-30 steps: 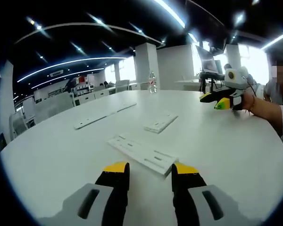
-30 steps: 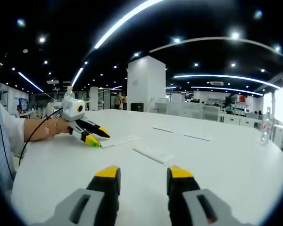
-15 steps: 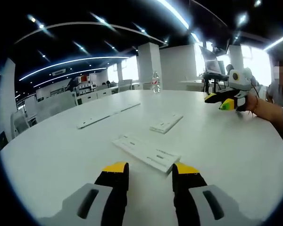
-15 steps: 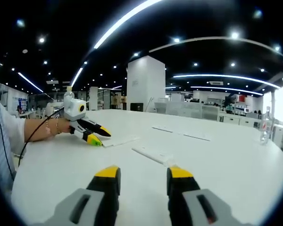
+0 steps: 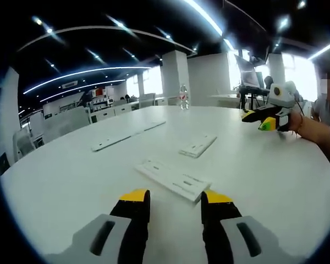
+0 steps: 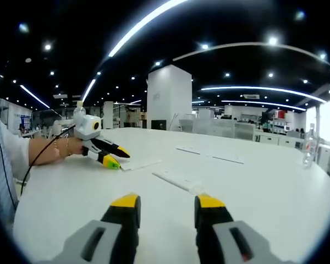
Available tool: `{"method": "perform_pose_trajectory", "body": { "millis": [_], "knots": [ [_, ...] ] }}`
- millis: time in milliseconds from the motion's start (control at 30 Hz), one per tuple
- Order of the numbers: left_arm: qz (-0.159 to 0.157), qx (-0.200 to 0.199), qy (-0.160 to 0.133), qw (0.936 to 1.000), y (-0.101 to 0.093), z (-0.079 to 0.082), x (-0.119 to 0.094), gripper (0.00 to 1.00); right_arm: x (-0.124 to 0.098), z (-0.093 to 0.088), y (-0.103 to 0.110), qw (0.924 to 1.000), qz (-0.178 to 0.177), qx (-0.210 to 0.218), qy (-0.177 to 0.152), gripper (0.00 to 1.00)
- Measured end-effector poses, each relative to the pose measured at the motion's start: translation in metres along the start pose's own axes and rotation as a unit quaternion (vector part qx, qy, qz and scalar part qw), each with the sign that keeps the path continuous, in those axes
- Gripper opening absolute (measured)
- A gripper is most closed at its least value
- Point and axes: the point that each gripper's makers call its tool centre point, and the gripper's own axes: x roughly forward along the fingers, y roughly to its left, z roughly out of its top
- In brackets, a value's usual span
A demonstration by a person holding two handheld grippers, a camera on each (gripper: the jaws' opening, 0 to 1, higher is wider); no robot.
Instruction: Locate the socket holder cover, grip the socket holder cover, clip it into the socket holder slot.
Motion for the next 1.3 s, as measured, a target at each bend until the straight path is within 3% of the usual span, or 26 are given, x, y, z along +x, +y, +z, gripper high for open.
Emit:
{"method": "perform_pose_trajectory", "body": {
  "millis": [1300],
  "knots": [
    [0.01, -0.015, 0.012, 0.9998, 0.017, -0.001, 0.011, 0.39, 0.002, -0.002, -0.001, 1.0, -0.002, -0.003, 0.007, 0.4]
  ]
}}
